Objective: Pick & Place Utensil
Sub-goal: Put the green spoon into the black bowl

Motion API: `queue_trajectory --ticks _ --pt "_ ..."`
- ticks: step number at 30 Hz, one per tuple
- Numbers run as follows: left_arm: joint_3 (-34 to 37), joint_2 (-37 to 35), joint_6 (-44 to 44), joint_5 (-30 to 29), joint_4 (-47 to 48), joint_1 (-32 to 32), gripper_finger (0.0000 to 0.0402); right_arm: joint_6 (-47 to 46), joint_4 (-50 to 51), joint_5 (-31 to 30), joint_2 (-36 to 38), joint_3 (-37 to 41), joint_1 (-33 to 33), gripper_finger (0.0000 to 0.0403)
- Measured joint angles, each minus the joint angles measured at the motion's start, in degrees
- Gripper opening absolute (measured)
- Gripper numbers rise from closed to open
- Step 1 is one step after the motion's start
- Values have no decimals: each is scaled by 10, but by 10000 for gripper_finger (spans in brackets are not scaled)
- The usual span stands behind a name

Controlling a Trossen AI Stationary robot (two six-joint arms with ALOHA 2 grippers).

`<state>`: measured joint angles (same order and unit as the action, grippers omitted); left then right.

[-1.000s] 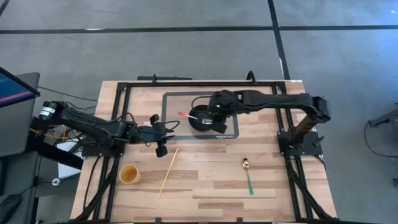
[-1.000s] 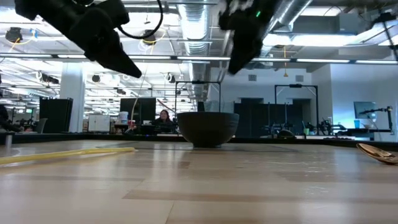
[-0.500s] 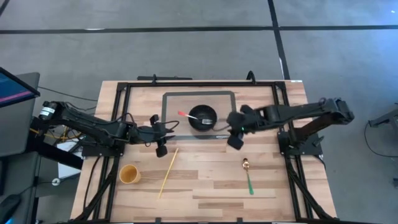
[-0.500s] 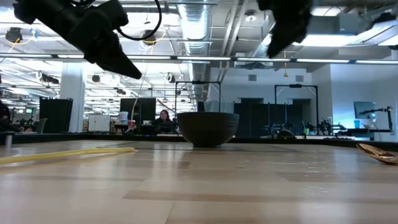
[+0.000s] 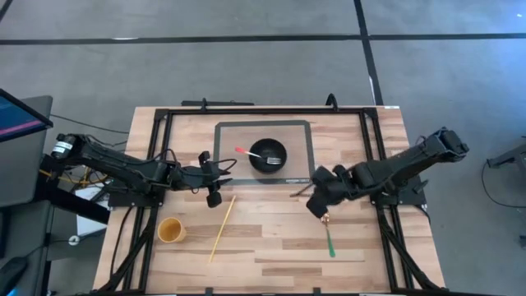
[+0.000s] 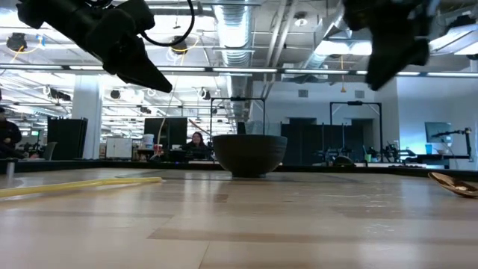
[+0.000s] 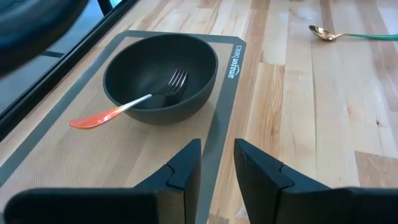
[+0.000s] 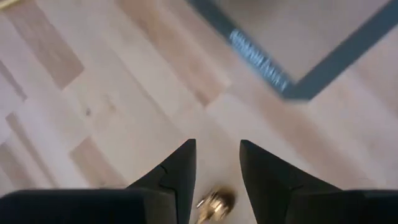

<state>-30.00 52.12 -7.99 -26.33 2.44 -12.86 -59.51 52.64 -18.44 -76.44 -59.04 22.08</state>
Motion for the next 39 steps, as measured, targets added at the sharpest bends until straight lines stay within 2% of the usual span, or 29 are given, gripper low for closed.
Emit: queue_trajectory --ticks 9,15,21,25,39 --pt "0 0 0 0 -3 2 97 -223 -5 12 -39 48 115 117" --pt "0 0 0 0 -9 2 97 -303 -49 53 -78 48 174 117" --pt "-1 0 1 0 -15 2 97 -409 -49 53 -108 48 216 117" --pt "-1 0 1 0 -17 2 97 -439 -52 51 -131 48 230 117" --pt "-1 0 2 0 -25 2 97 -441 -97 39 -197 46 232 117"
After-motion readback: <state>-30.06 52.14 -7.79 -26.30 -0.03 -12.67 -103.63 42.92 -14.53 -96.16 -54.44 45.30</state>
